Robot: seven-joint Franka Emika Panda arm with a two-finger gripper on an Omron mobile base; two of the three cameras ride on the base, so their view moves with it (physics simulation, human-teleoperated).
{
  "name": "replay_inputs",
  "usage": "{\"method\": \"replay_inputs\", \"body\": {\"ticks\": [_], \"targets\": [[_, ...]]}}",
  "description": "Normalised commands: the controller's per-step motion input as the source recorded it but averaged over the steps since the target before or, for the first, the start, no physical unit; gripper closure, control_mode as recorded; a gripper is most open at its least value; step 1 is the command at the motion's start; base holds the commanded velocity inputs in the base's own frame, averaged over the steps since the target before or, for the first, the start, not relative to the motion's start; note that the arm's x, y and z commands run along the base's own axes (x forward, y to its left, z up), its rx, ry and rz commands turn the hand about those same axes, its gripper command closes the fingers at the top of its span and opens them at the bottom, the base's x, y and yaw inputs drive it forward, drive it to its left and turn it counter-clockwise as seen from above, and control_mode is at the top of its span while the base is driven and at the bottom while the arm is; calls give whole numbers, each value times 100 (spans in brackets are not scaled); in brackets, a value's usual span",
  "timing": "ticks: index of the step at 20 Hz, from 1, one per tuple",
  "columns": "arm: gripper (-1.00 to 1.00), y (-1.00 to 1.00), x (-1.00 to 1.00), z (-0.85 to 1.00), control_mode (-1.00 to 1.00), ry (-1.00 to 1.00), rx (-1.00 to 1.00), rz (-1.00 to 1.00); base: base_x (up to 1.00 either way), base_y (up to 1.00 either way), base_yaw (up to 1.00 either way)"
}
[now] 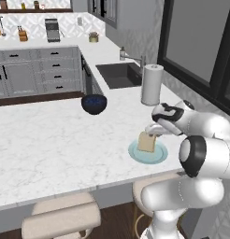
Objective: Start the toaster. Once the lever pops up, take the bread to the plate on the dining counter.
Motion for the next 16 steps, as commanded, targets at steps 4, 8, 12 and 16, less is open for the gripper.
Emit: {"method": "replay_inputs", "body": {"ticks": [4,8,12,16], "targets": [[-100,-14,-26,-60,-100,0,4,0,0,0,0],[-100,-1,-28,-45,-100,2,-1,0,0,0,0],[-100,3,-15,-12,-100,7,-12,0,0,0,0],[-100,7,-3,33,-100,1,-19,0,0,0,0]]}}
